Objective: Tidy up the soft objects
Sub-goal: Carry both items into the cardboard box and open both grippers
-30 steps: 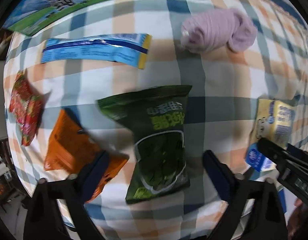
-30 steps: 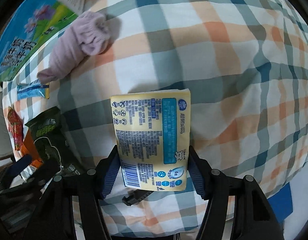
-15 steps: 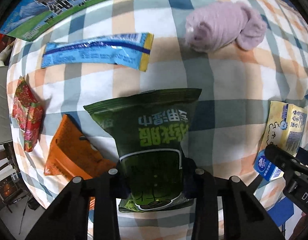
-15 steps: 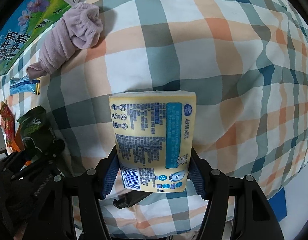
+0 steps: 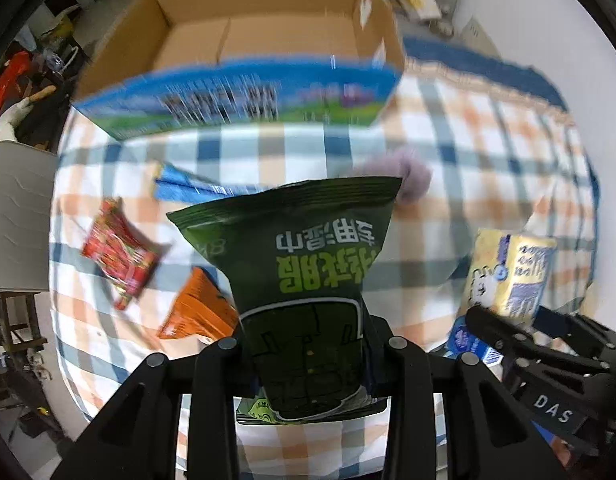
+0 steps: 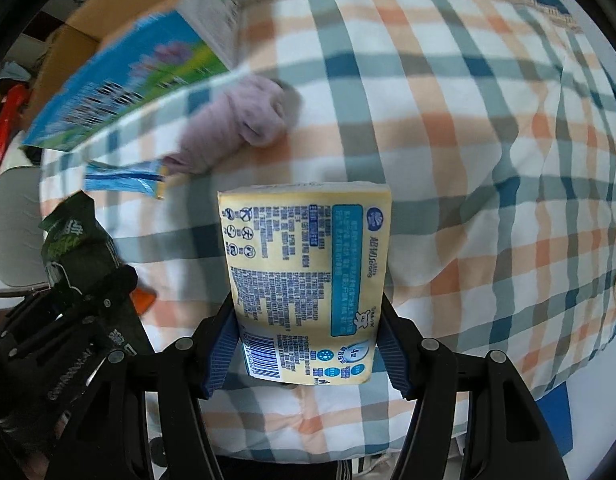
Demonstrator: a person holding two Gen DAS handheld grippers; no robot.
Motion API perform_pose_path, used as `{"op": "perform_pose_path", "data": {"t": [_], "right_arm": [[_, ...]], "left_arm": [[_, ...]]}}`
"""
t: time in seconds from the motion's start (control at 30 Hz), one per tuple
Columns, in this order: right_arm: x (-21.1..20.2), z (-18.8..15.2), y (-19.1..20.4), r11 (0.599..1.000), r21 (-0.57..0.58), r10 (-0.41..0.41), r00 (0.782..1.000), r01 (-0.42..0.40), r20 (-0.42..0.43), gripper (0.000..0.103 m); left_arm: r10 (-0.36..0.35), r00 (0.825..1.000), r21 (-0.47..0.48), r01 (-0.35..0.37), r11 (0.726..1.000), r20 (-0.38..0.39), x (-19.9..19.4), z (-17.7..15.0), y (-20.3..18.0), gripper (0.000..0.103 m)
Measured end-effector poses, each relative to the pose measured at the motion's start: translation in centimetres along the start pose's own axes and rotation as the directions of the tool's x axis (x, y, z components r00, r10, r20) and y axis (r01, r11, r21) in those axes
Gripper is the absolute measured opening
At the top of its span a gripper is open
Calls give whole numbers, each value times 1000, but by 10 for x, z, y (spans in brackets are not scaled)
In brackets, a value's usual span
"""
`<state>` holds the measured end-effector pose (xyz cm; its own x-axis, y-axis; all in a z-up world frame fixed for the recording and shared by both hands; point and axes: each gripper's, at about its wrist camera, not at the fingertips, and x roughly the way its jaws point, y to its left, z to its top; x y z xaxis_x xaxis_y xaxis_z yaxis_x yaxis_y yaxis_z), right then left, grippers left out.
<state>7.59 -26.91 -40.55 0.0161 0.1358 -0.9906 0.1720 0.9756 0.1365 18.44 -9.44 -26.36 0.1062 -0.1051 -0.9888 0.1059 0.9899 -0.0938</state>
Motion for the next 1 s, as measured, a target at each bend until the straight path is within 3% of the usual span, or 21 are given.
{"op": "perform_pose_path", "data": {"t": [0.17, 0.33, 0.4, 0.53, 0.77, 1.0], "right_arm": [[-43, 8, 13, 998, -37, 47, 996, -44, 74, 65], [-130, 66, 22, 994, -75, 87, 988, -78, 128, 65], [-141, 73, 35, 992, -93, 100, 984, -87, 148, 65], [-172, 121, 54, 991, -105, 101, 980, -84, 170, 65], [-176, 218, 92, 994, -88, 84, 981, -69, 176, 65], [-143, 312, 122, 996, -76, 66, 986, -55, 152, 65]], "left_arm": [[-35, 997, -12, 36, 999, 69, -40, 28, 3, 32], [-50, 992, -4, 51, 999, 118, -64, 67, 7, 32], [-55, 990, -1, 55, 998, 132, -69, 85, 12, 32], [-54, 990, 3, 54, 999, 127, -66, 132, 21, 32], [-49, 995, 20, 48, 999, 87, -38, 216, 38, 32], [-69, 998, 40, 69, 997, -1, 15, 289, 46, 32]]}}
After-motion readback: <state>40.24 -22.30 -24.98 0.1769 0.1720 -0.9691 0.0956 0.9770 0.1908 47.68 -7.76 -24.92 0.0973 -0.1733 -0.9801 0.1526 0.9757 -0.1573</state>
